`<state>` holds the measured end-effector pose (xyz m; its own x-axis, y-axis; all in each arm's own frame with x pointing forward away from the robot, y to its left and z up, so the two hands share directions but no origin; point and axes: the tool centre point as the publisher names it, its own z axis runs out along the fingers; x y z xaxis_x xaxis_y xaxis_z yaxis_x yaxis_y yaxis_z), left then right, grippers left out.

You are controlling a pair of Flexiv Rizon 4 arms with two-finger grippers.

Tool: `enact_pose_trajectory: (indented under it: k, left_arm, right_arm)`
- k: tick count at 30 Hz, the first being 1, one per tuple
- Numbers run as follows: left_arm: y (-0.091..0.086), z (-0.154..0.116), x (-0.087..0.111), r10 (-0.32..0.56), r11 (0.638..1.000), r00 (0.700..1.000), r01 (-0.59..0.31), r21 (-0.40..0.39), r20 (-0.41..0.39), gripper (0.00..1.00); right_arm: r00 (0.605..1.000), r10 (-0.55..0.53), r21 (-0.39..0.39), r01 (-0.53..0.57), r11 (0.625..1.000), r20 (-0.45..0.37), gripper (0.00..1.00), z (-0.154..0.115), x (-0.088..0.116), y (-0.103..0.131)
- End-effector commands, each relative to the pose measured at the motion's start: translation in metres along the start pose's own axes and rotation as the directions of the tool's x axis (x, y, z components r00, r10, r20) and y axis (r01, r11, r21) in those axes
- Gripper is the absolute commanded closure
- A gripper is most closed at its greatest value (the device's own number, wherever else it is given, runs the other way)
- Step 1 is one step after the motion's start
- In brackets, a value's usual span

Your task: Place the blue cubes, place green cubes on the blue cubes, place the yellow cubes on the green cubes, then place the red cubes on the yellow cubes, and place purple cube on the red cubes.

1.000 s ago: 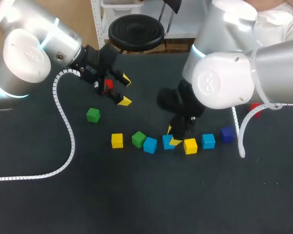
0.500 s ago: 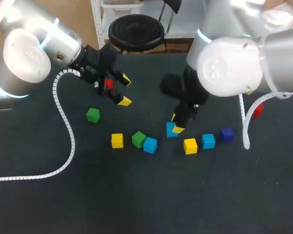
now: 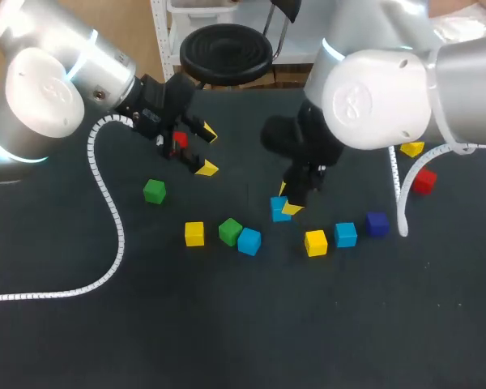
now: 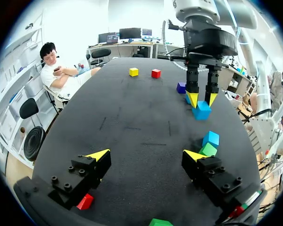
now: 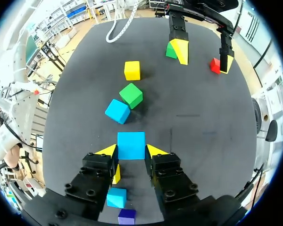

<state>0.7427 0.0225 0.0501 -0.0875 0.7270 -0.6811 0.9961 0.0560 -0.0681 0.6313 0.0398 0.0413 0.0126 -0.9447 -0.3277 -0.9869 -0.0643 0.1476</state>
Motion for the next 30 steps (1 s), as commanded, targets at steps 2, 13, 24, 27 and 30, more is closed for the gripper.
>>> enact_pose_trajectory:
  k: [2, 13, 24, 27, 30]
  left_arm:
    - [0.002, 0.000, 0.000, 0.001, 1.000, 1.000, -0.001, 0.002, 0.000, 0.00]
    - [0.002, 0.000, 0.000, 0.001, 1.000, 1.000, -0.001, 0.002, 0.000, 0.00]
    - [0.002, 0.000, 0.000, 0.001, 1.000, 1.000, -0.001, 0.002, 0.000, 0.00]
    - [0.002, 0.000, 0.000, 0.001, 1.000, 1.000, -0.001, 0.002, 0.000, 0.00]
    - [0.002, 0.000, 0.000, 0.001, 1.000, 1.000, -0.001, 0.002, 0.000, 0.00]
  right_arm:
    - [1.000, 0.000, -0.002, 0.000, 1.000, 0.002, 1.00, 0.000, 0.000, -0.001]
    - [1.000, 0.000, -0.002, 0.000, 1.000, 0.002, 1.00, 0.000, 0.000, -0.001]
    - [0.999, -0.007, 0.085, 0.002, 0.996, 0.054, 1.00, -0.003, 0.002, -0.027]
    - [1.000, 0.007, 0.058, -0.008, 0.998, 0.014, 1.00, 0.000, 0.001, -0.033]
    - [1.000, 0.029, 0.033, -0.029, 0.999, -0.001, 1.00, 0.004, 0.001, -0.037]
